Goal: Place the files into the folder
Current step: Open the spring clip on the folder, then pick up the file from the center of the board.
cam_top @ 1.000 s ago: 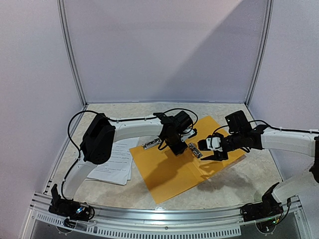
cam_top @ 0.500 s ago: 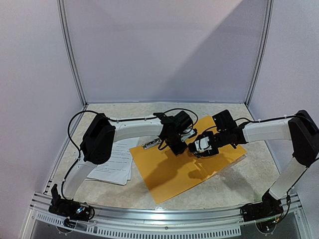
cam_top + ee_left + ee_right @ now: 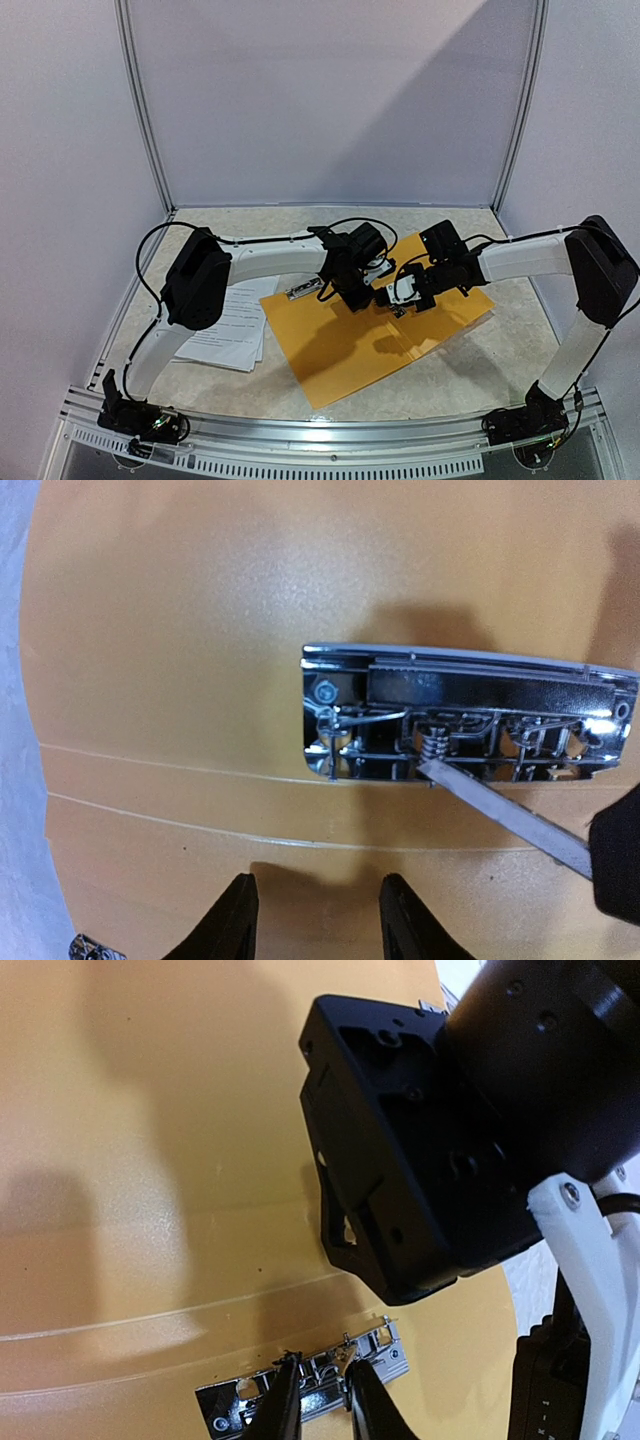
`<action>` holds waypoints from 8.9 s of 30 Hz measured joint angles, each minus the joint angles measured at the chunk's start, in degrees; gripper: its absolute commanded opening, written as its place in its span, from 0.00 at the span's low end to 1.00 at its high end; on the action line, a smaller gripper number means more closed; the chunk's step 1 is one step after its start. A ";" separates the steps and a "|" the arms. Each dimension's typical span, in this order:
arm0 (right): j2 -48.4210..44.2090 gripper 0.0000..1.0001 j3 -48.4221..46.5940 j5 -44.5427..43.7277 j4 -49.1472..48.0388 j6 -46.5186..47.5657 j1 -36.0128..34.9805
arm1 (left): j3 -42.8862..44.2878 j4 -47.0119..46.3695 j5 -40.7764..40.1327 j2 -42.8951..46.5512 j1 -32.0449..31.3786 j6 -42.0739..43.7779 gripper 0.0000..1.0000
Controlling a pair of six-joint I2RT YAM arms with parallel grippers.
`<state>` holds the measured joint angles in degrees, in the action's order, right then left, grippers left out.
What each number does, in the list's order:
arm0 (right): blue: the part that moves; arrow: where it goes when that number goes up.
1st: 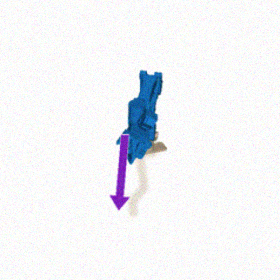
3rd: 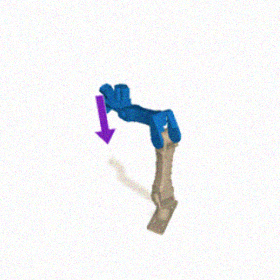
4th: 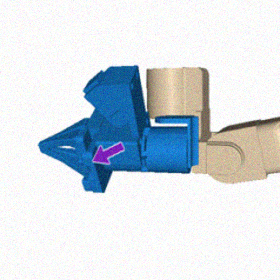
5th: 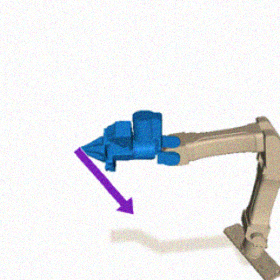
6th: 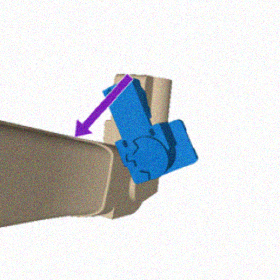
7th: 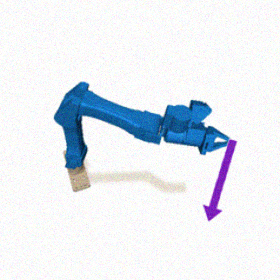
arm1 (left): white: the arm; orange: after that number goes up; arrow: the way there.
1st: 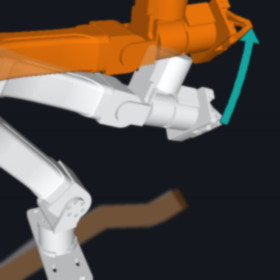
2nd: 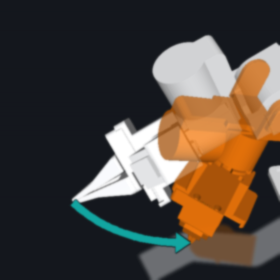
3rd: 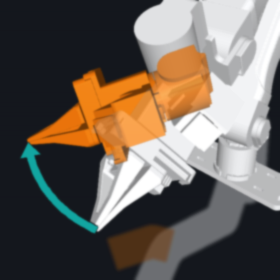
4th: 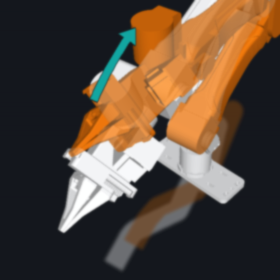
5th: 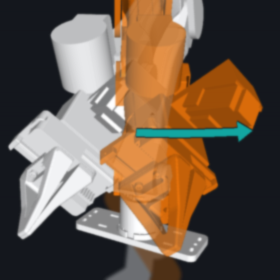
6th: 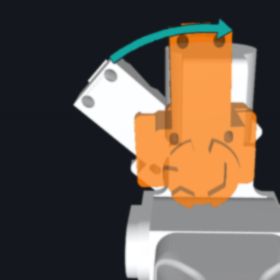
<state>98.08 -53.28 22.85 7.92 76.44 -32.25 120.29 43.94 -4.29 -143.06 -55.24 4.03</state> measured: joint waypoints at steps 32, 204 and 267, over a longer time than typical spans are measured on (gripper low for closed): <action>-7.06 0.00 -1.81 -1.33 12.76 -11.02 -3.02 | 1.07 10.27 4.94 1.60 0.22 14.45 0.79; 46.62 0.37 -59.06 3.61 -4.11 -132.78 -24.28 | -53.70 9.64 6.36 35.80 53.09 7.13 0.74; 56.85 0.00 -75.36 10.58 0.63 -131.75 -24.94 | -51.93 10.75 11.87 38.07 53.40 10.29 0.80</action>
<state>154.93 -128.64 33.43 8.56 -55.31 -57.19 68.36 54.70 7.57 -104.99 -1.85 14.33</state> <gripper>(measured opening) 0.006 0.780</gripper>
